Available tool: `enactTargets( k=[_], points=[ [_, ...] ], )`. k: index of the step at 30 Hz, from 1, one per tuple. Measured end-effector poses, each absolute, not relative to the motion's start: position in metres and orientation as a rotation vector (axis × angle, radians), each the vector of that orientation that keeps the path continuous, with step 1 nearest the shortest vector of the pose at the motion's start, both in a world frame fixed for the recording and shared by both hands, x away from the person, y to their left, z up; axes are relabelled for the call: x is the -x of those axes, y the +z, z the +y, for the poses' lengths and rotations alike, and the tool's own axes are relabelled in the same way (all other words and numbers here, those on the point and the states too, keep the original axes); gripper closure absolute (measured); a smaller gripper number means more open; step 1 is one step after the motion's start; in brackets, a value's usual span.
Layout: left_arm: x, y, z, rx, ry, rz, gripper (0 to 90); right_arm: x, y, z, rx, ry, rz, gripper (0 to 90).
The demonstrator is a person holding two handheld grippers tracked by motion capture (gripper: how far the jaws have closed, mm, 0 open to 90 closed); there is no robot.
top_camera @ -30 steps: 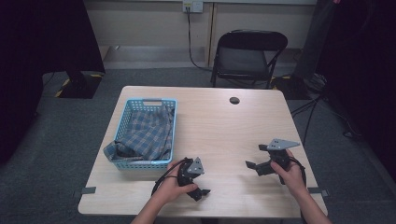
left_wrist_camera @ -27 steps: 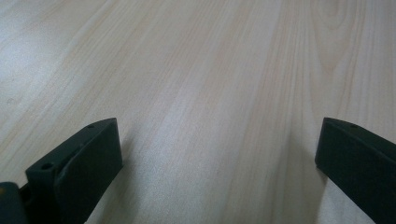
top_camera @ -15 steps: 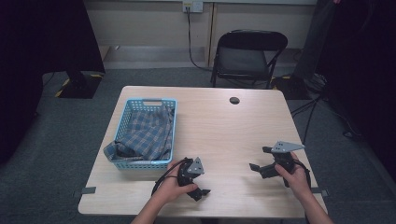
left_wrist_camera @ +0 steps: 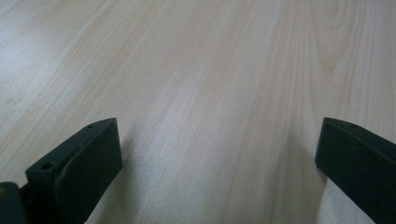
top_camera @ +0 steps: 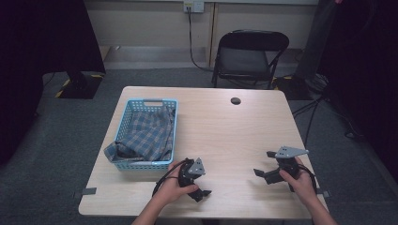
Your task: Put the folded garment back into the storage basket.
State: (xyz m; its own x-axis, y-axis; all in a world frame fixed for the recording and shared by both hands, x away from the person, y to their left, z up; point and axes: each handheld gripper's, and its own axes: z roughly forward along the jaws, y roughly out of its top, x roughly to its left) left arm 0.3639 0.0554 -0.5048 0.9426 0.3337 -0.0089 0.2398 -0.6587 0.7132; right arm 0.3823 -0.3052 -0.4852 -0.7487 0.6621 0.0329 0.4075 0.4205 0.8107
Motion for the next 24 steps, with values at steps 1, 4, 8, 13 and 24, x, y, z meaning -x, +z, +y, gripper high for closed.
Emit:
enactTargets(
  k=[1, 4, 8, 13, 24],
  points=[
    [-0.364, -0.505, 0.055, -2.317, 0.157, 0.402, 0.0, -0.382, -0.486, -0.306, -0.931, 1.24, 2.388, 1.8],
    [-0.364, -0.505, 0.055, -2.318, 0.157, 0.402, 0.0, -0.381, -0.488, -0.307, -0.934, 1.235, 2.391, 1.8],
    [-0.364, -0.505, 0.055, -2.318, 0.157, 0.402, 0.0, -0.379, -0.49, -0.308, -0.928, 1.228, 2.398, 1.8],
    [-0.364, -0.505, 0.055, -2.318, 0.158, 0.401, 0.0, -0.376, -0.491, -0.31, -0.931, 1.219, 2.401, 1.8],
    [-0.364, -0.505, 0.055, -2.318, 0.158, 0.401, 0.0, -0.371, -0.494, -0.317, -0.937, 1.214, 2.399, 1.6]
  ],
)
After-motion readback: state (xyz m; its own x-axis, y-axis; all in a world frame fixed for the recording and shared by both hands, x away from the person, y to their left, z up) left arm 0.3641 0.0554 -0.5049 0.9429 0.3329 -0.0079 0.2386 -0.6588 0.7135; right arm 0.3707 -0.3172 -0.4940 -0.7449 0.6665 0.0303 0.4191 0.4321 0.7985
